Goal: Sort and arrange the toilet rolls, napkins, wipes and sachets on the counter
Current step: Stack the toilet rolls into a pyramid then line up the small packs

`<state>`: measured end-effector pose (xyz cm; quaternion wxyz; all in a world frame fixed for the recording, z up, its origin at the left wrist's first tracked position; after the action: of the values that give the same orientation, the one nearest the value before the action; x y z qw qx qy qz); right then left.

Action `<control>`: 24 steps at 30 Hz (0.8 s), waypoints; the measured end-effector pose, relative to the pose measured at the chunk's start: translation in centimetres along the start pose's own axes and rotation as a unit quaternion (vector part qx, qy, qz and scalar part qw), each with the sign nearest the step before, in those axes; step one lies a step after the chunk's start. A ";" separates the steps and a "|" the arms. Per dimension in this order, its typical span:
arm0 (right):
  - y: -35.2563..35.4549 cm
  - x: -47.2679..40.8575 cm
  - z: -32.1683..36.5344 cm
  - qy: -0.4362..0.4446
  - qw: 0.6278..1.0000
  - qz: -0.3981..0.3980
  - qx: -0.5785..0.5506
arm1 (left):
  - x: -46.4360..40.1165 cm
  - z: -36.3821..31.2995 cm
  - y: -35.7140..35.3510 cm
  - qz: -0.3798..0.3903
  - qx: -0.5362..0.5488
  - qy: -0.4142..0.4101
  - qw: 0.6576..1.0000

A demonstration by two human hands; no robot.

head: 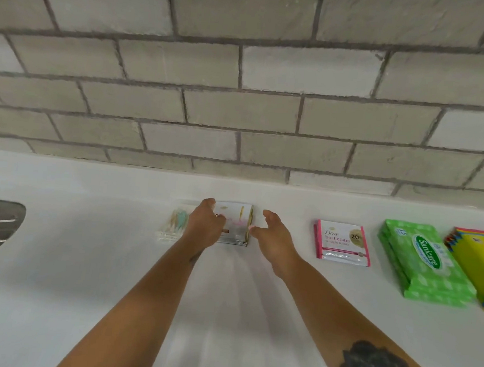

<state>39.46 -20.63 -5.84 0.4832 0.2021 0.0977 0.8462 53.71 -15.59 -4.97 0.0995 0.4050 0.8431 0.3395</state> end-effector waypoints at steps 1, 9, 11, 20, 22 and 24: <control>-0.3 -0.4 0.0 -0.008 1.000 0.004 -0.013 | -0.2 0.1 -0.1 0.006 0.002 0.005 1.000; -3.2 -2.5 -0.8 -0.011 0.996 0.025 -0.089 | -1.4 0.3 -0.7 0.026 0.014 0.010 1.000; -3.7 -2.8 -1.0 -0.001 0.994 0.029 -0.109 | -1.6 0.5 -1.0 0.030 0.026 0.010 0.999; -3.5 -3.9 -2.6 -0.004 0.982 0.045 -0.182 | -1.3 1.1 -1.3 0.025 0.026 0.040 0.999; -3.3 -3.5 -2.8 -0.002 0.979 0.051 -0.199 | -1.1 1.2 -1.4 0.025 0.031 0.042 0.998; -3.1 -3.0 -3.1 0.005 0.978 0.055 -0.203 | -0.8 1.2 -1.5 0.026 0.035 0.042 0.998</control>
<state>41.85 -21.49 -10.49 0.4660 0.1010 -0.0848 0.8749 53.83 -16.23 -6.96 0.0406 0.4152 0.8472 0.3290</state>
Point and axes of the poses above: each hand's wrist, its own x-axis away from the middle knuckle, its own y-axis out of the back of the hand, z = x × y, the point moved 1 cm from there along -x, towards the middle knuckle, and after that the axes turned 5 degrees about x, right-handed, at the moved point
